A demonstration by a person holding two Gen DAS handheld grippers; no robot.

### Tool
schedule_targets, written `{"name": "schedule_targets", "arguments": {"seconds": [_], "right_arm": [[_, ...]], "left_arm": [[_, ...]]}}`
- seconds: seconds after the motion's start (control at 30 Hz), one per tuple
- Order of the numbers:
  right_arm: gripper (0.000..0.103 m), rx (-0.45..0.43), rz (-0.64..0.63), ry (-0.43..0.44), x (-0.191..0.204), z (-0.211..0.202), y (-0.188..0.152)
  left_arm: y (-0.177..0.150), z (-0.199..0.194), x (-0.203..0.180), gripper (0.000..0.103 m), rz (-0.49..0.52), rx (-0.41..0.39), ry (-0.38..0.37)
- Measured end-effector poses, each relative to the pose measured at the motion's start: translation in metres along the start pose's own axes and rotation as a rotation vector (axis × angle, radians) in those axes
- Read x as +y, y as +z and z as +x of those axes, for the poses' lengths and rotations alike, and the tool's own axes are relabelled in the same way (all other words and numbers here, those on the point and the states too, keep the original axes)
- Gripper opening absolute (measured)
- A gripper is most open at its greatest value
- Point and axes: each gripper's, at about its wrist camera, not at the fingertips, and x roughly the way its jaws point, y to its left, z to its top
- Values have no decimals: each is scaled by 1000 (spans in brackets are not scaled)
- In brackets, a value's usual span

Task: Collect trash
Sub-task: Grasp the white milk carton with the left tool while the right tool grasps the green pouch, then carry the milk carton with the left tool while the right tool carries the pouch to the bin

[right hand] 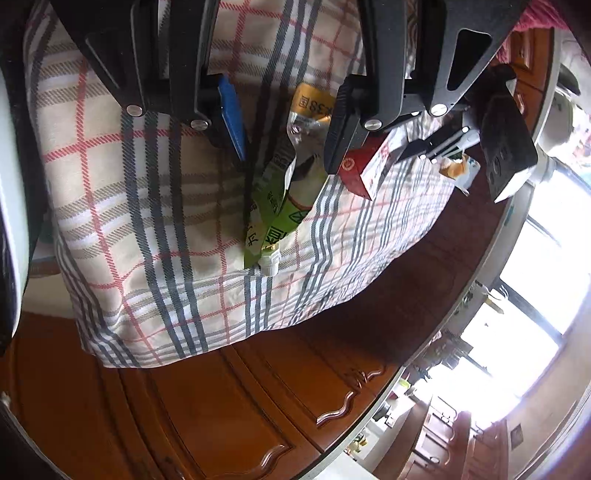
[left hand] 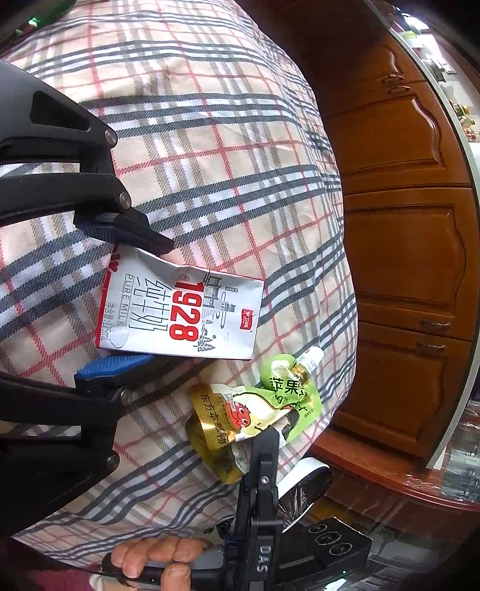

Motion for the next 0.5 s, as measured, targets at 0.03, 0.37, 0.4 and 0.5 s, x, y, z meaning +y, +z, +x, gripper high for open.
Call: {"name": "schedule_targets", "arguments": {"seconds": [0.03, 0.37, 0.4, 0.5], "right_arm": [[20, 4, 7, -1, 0, 4, 0], [3, -142, -16, -48, 24, -41, -24], [3, -161, -25, -57, 27, -49, -28], [3, -206, -54, -100, 34, -69, -41]], "left_arm": [[0, -1, 1, 48, -7, -4, -3], [-7, -34, -9, 47, -93, -87, -58], [-7, -37, -13, 47, -96, -95, -65], [-10, -47, -27, 47, -101, -116, -84]]}}
